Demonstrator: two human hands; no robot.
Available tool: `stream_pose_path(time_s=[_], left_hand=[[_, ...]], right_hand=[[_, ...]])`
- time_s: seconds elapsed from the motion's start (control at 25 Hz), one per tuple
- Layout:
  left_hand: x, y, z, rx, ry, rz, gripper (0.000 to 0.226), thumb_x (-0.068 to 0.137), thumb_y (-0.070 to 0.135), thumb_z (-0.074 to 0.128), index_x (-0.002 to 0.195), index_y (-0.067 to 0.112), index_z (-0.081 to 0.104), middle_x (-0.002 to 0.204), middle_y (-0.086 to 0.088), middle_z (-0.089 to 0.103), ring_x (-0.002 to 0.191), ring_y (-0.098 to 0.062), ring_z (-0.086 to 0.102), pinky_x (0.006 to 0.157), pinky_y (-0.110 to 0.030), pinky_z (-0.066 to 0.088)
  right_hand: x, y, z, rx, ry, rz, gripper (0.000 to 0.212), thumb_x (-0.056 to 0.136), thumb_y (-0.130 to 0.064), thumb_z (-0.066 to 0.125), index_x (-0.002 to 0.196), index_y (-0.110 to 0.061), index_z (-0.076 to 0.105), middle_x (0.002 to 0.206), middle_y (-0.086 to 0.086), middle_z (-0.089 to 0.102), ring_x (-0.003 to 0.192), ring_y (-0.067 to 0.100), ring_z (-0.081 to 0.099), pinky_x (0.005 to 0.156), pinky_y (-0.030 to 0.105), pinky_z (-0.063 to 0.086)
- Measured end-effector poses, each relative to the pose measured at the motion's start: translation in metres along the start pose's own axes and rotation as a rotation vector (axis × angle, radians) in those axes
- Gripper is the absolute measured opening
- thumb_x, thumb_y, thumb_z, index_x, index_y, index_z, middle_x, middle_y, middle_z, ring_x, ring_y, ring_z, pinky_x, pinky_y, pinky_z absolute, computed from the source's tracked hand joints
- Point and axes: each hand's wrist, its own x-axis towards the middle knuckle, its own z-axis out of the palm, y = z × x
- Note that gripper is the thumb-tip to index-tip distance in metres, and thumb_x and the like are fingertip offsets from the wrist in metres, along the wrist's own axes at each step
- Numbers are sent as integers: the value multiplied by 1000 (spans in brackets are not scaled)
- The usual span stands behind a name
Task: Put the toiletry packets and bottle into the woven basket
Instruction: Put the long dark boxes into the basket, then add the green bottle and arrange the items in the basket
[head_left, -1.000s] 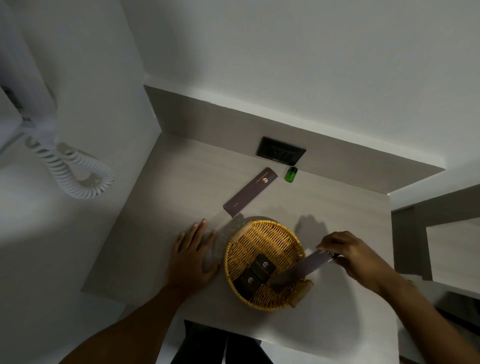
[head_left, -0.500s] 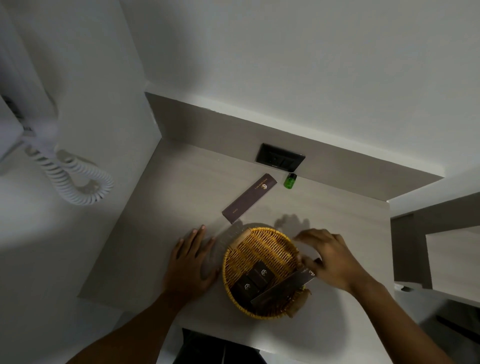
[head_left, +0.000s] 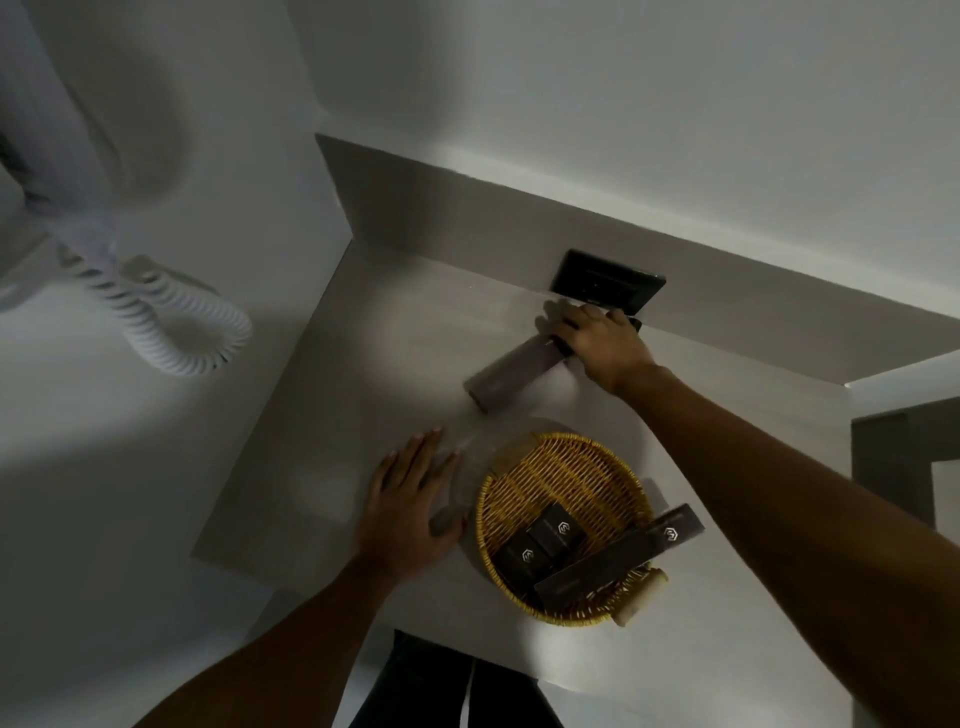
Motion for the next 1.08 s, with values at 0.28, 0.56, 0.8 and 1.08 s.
stream_pose_path(time_s=[0.28, 0.56, 0.8, 1.08], left_hand=[[0, 2, -1, -14, -24, -14, 73, 89, 68, 39, 153, 33, 33, 168, -1, 16, 152, -24, 20, 119, -46, 19], [0, 4, -5, -8, -25, -8, 74, 89, 69, 38, 154, 33, 30, 168, -1, 13, 153, -23, 16, 119, -47, 18], [1, 5, -8, -16, -8, -6, 75, 88, 66, 46, 154, 33, 31, 168, -2, 15, 153, -21, 15, 119, -45, 16], [-1, 5, -7, -4, -4, -6, 79, 85, 68, 48, 154, 32, 31, 167, -3, 18, 152, -23, 18, 118, -45, 16]], right_hand=[[-103, 29, -39, 46, 335, 8, 51, 79, -5, 68, 123, -27, 56, 129, 4, 56, 121, 29, 45, 89, 44, 36], [-127, -8, -9, 109, 140, 24, 64, 70, 3, 74, 121, -33, 62, 130, 1, 55, 123, 27, 41, 86, 47, 36], [-109, -30, 3, 134, 122, -32, 50, 78, -11, 73, 120, -34, 61, 134, 2, 54, 126, 26, 41, 91, 49, 35], [-94, -2, 3, 569, 274, 234, 59, 76, -5, 58, 131, -23, 49, 135, 5, 54, 121, 25, 45, 90, 35, 36]])
